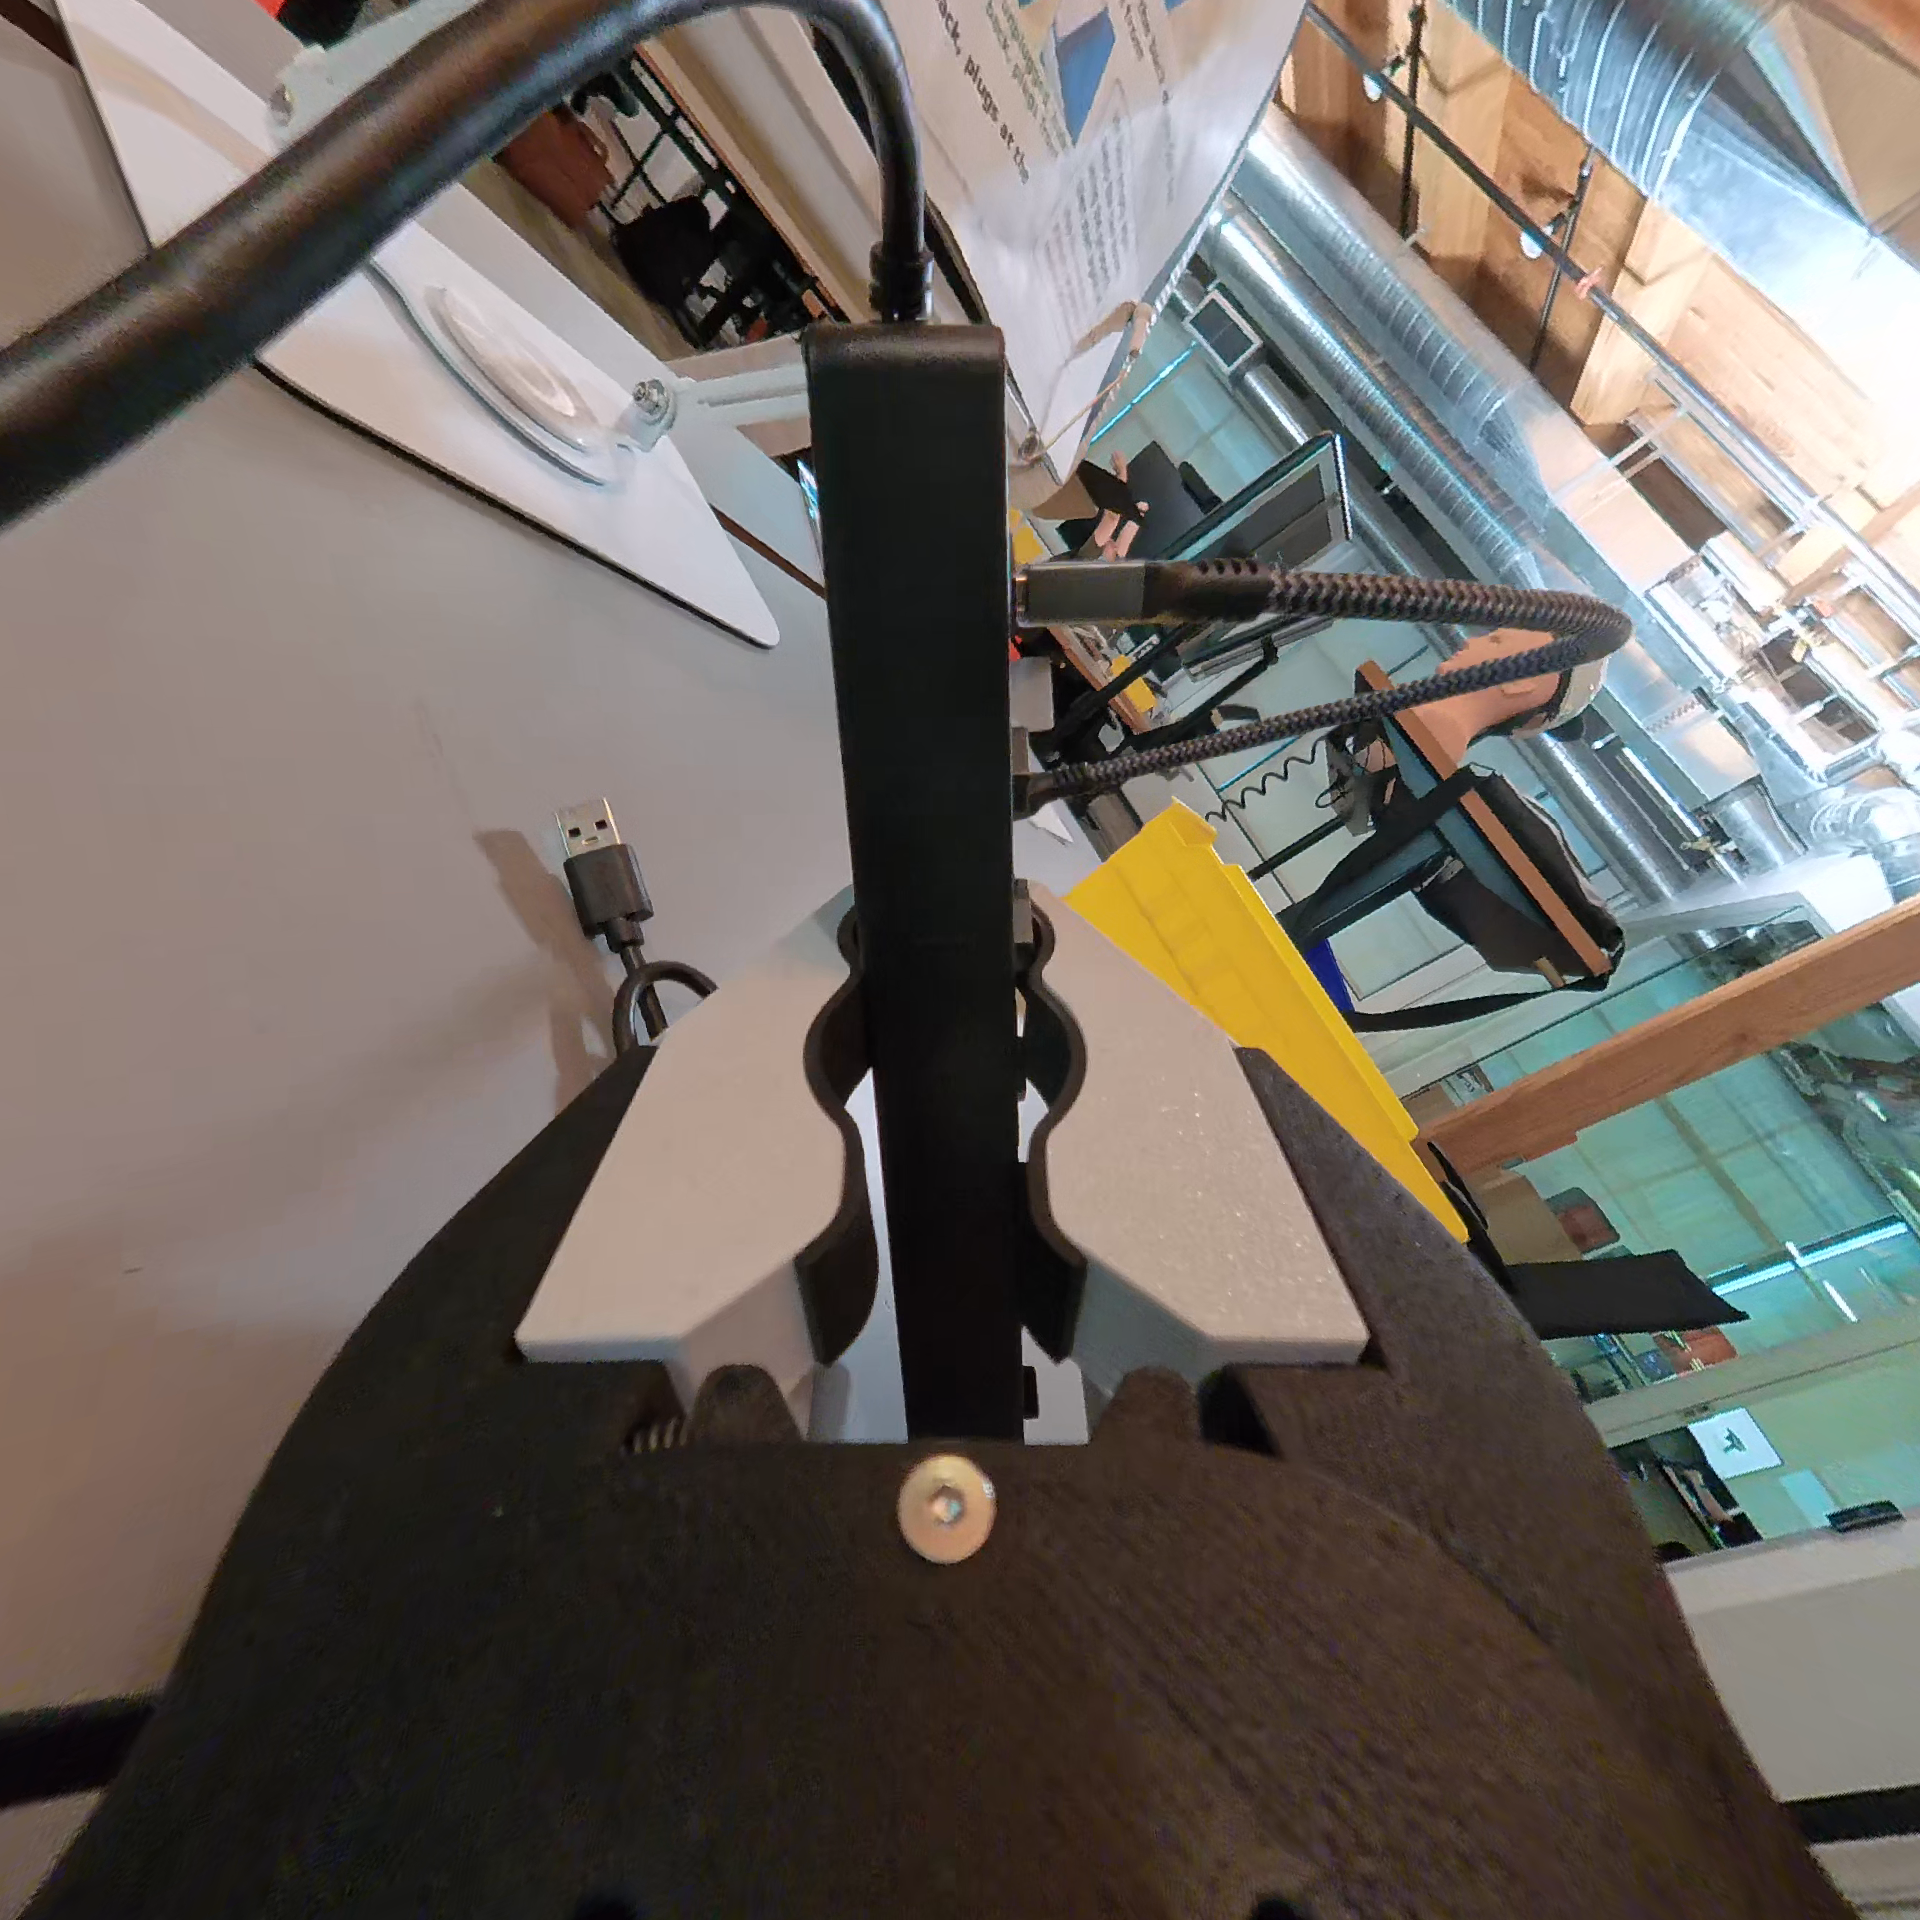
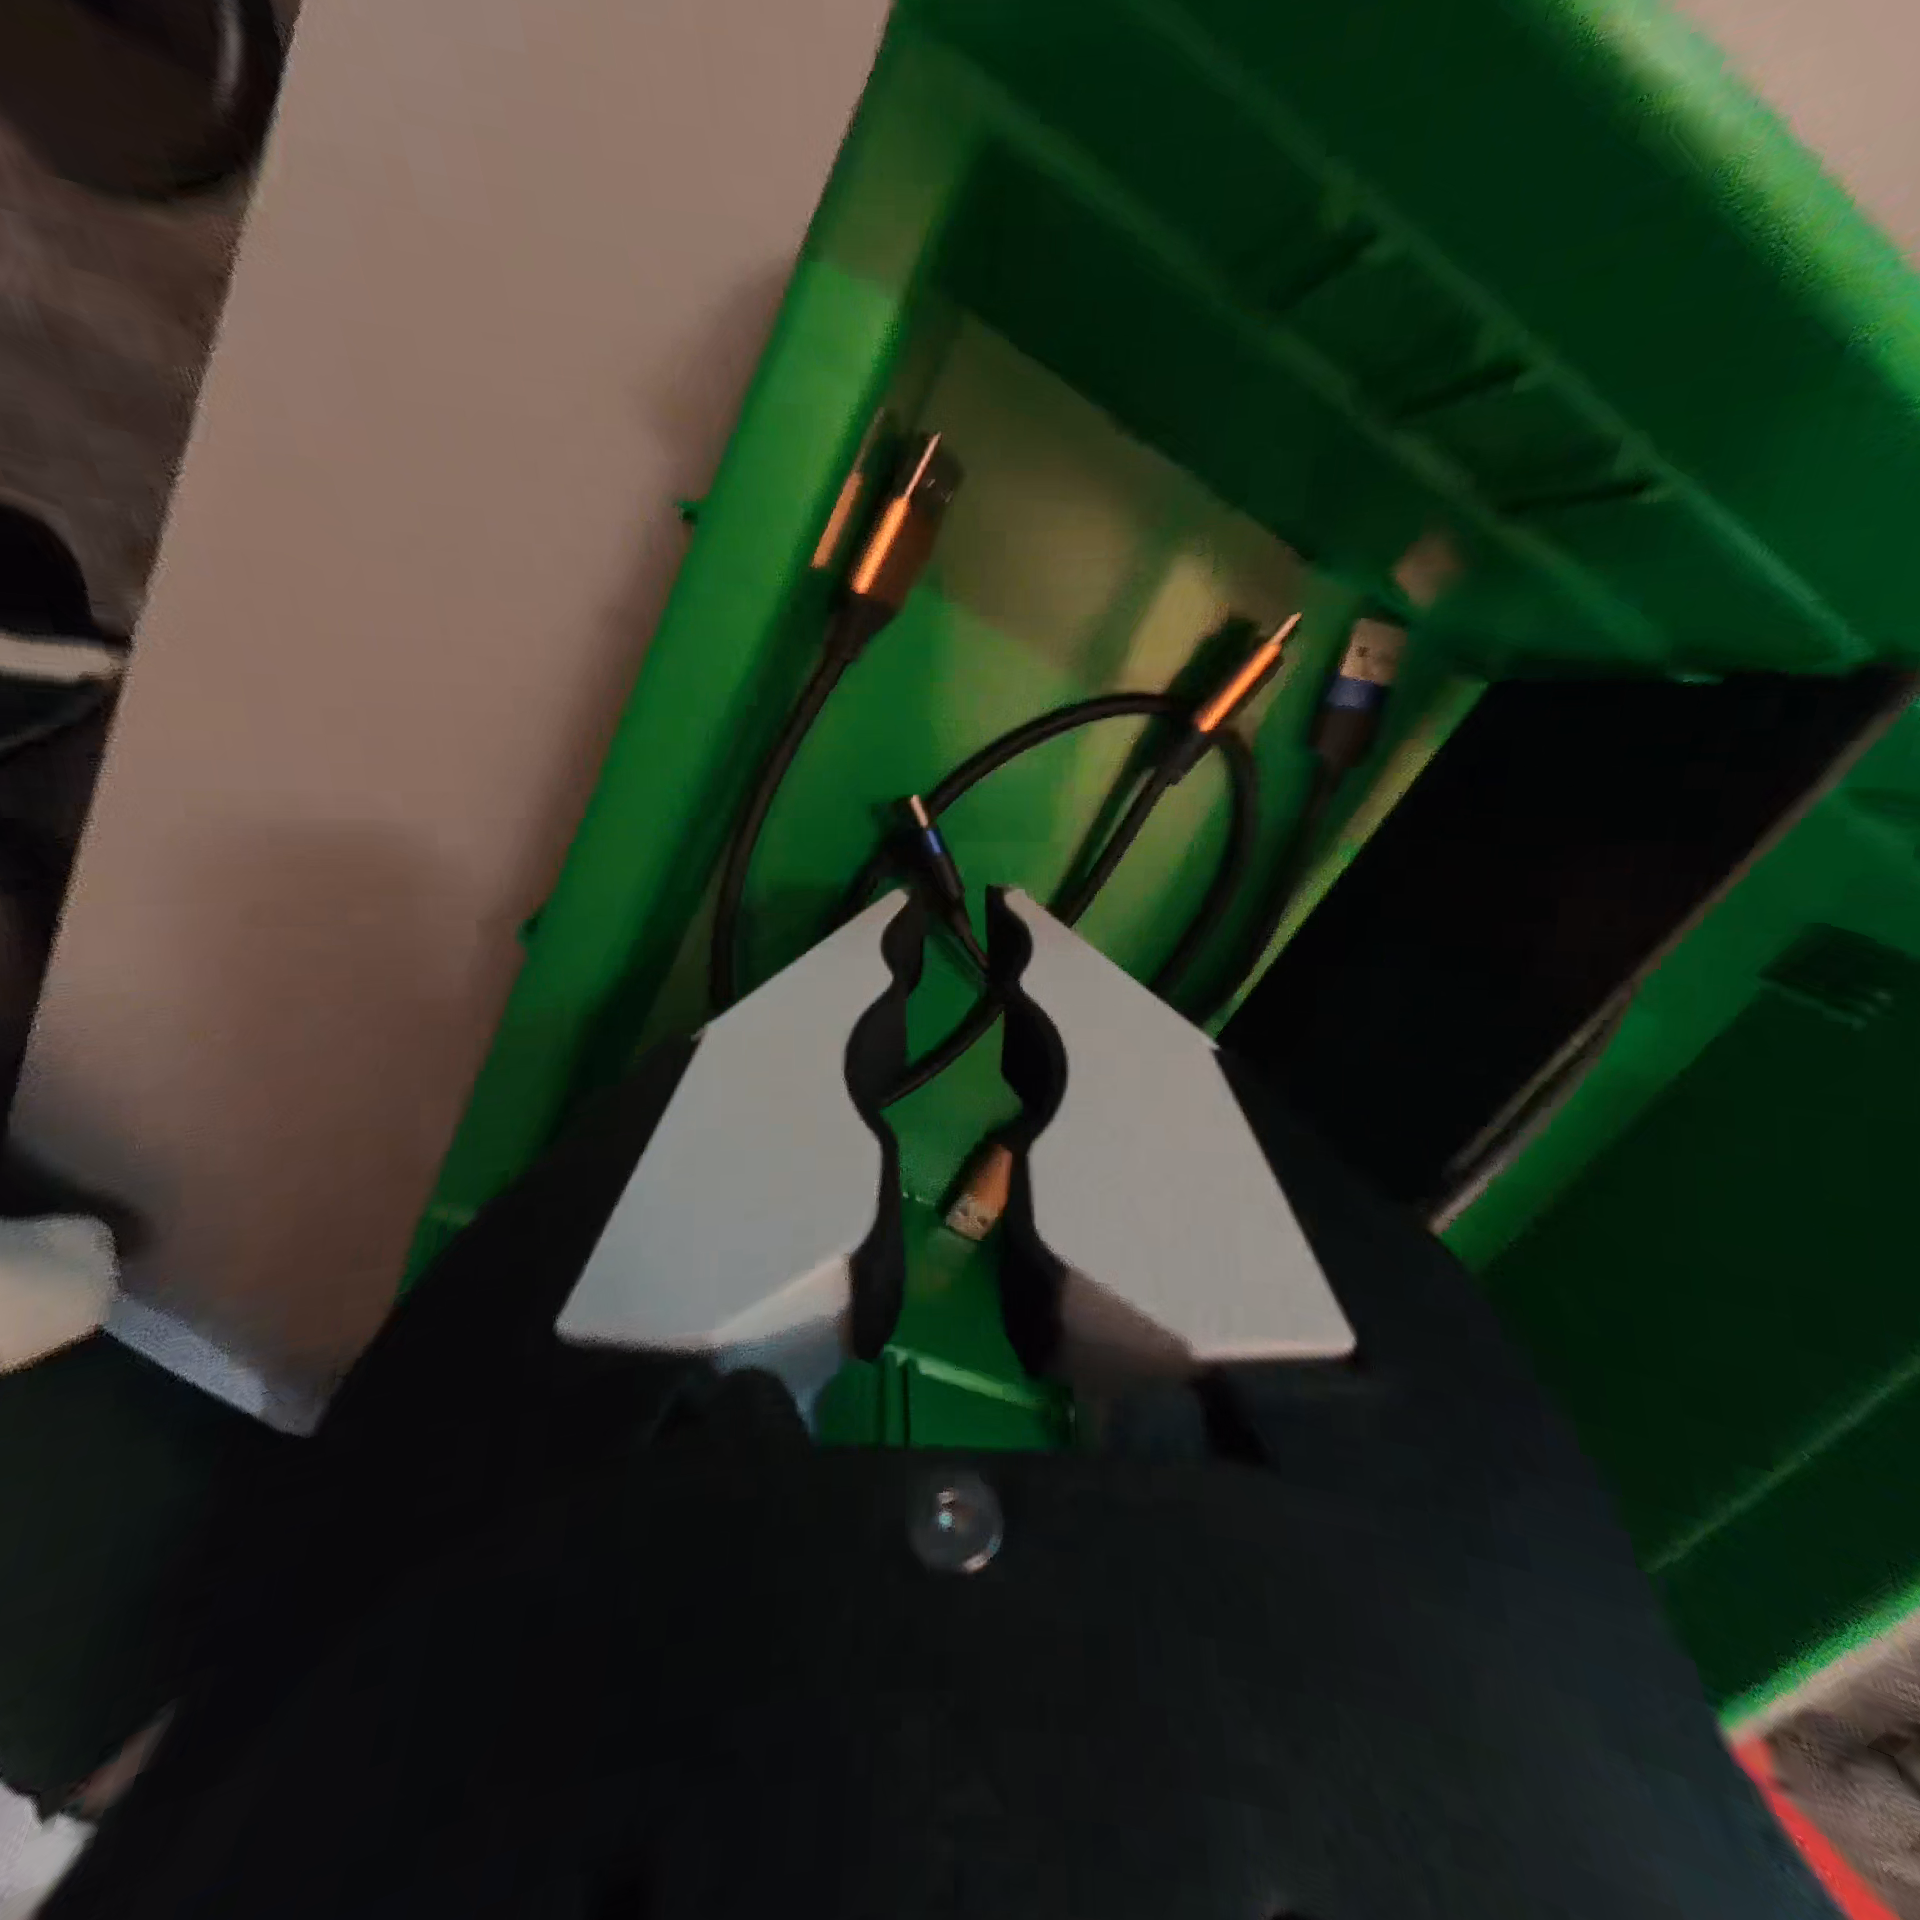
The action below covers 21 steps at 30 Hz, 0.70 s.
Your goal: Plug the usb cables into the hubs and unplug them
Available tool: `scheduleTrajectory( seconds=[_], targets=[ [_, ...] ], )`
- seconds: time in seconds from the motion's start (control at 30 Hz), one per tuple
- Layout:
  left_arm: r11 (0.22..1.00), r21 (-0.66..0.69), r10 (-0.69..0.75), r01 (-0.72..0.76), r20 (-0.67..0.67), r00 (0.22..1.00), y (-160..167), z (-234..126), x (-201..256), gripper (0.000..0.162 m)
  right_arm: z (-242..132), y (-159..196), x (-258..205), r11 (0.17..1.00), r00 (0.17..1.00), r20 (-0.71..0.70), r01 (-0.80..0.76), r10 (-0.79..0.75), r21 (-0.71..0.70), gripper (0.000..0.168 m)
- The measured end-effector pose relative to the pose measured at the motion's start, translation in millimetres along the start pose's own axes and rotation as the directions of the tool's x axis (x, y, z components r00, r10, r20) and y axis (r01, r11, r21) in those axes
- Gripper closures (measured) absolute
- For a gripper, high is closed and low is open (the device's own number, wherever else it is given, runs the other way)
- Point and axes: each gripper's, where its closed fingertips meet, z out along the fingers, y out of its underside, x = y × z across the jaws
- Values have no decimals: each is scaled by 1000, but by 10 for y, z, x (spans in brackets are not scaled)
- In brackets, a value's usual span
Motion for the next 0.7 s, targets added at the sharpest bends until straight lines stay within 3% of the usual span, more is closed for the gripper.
scheduleTrajectory(
  seconds=[0.03,0.1,0.2,0.27,0.3,0.37,0.53,0.6,0.7],
  targets=[
    [1000,3,2,-2,-1,1000,-9,0,-3,142,26,67,-13,998,999,-2,34,-34,-47,154],
    [1000,4,2,-2,1,1000,-10,2,-10,142,94,196,-2,988,997,-9,76,-78,-137,142],
    [1000,-5,15,-15,4,1000,12,13,2,142,225,214,-9,982,994,6,109,-110,-153,140],
    [999,-13,36,-36,4,999,27,19,21,142,278,201,-18,982,993,12,114,-114,-150,148],
    [999,-18,46,-46,5,999,34,22,28,142,254,166,-4,984,993,-1,115,-116,-133,161],
    [998,-22,57,-57,3,998,42,25,41,142,107,76,45,991,992,-52,112,-115,-68,164],
    [999,-22,47,-47,4,999,38,30,22,141,-839,-140,229,958,982,-186,29,25,284,164],
    [999,-17,35,-35,6,999,29,25,9,142,-1364,-148,285,888,975,-187,-24,123,460,164],
    [999,-15,31,-31,9,999,28,21,4,142,-2158,-30,241,719,965,-107,-102,239,688,164]
  ],
)
